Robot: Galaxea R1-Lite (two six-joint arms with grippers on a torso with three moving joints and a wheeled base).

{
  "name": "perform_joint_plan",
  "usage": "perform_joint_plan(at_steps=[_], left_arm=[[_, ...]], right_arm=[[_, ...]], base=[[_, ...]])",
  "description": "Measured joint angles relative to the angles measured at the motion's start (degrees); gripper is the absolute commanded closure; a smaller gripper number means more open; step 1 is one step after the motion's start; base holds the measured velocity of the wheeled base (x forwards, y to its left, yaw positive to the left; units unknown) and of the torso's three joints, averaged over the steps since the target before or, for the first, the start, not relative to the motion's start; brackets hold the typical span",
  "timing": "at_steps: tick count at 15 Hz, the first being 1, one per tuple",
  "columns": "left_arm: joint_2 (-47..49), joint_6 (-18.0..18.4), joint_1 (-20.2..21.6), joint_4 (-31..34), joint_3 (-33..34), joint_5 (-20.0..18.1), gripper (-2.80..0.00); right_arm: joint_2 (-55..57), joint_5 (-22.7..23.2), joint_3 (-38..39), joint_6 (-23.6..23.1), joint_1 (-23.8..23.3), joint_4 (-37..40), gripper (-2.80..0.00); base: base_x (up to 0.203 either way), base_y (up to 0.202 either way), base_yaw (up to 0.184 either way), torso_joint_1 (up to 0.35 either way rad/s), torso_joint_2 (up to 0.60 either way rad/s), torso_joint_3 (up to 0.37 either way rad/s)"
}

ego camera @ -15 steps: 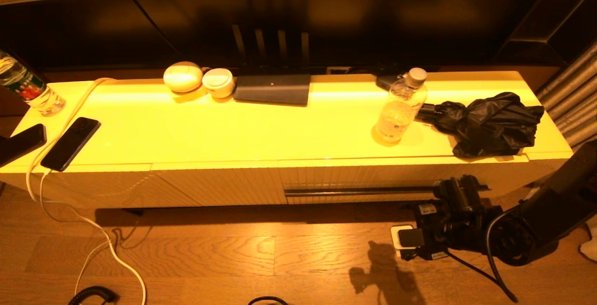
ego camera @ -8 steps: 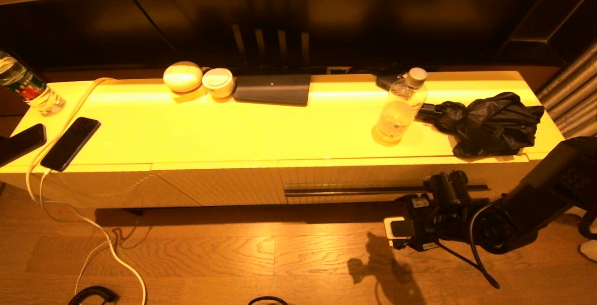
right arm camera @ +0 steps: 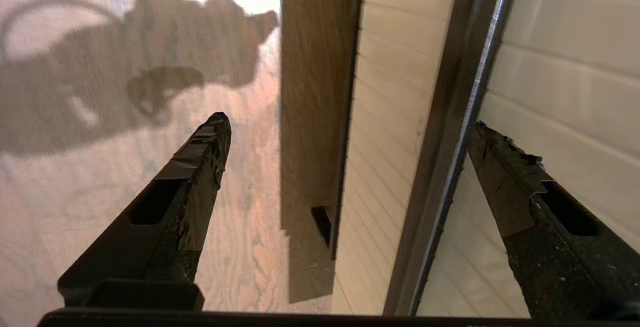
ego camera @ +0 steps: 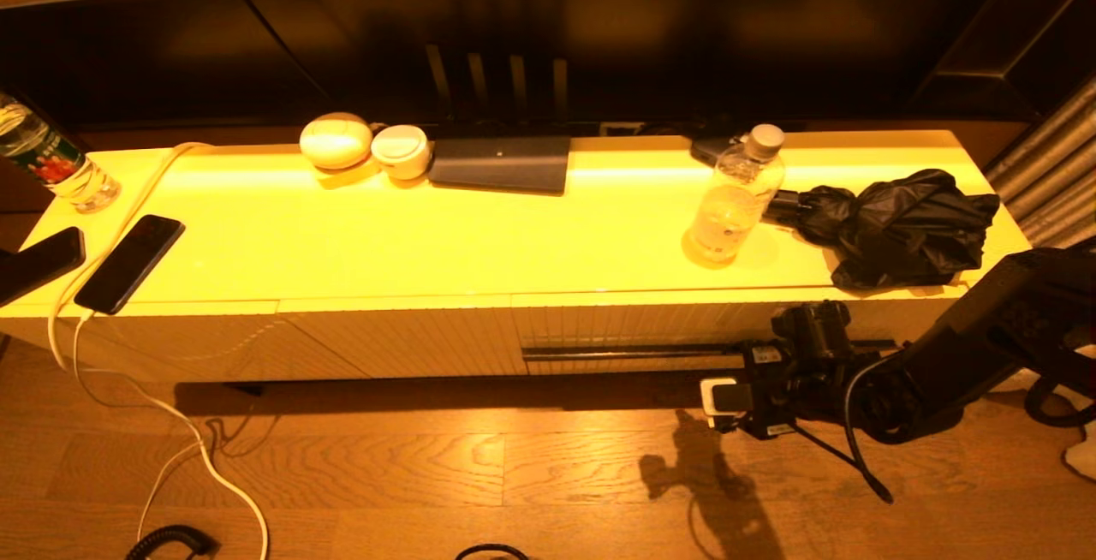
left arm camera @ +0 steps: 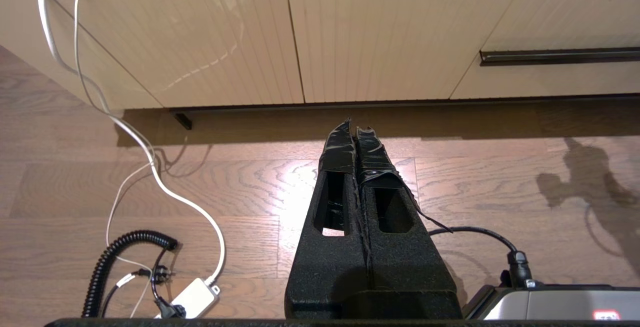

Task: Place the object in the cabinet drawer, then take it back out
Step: Open the drawer

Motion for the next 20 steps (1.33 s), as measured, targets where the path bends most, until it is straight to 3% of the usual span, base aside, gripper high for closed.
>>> perform_joint_plan(at_steps=[5, 11, 20], left_arm=[[0.0, 0.01, 0.0, 0.0, 0.0, 0.0, 0.0], [0.0, 0.0, 0.0, 0.02, 0.0, 0.0, 0.0], [0.0, 0.01, 0.0, 0.0, 0.0, 0.0, 0.0]], right_arm=[[1.53, -4.13, -4.15, 1.57, -0.3, 4.02, -2.8], [2.69, -4.13, -7.27, 4.27, -0.3, 6.14, -2.8], [2.5, -3.84, -5.23, 4.9, 0.09, 8.8, -2.8]], base=[[0.0, 0.0, 0.0, 0.0, 0.0, 0.0], [0.0, 0.0, 0.0, 0.0, 0.0, 0.0], [0.0, 0.0, 0.0, 0.0, 0.0, 0.0]])
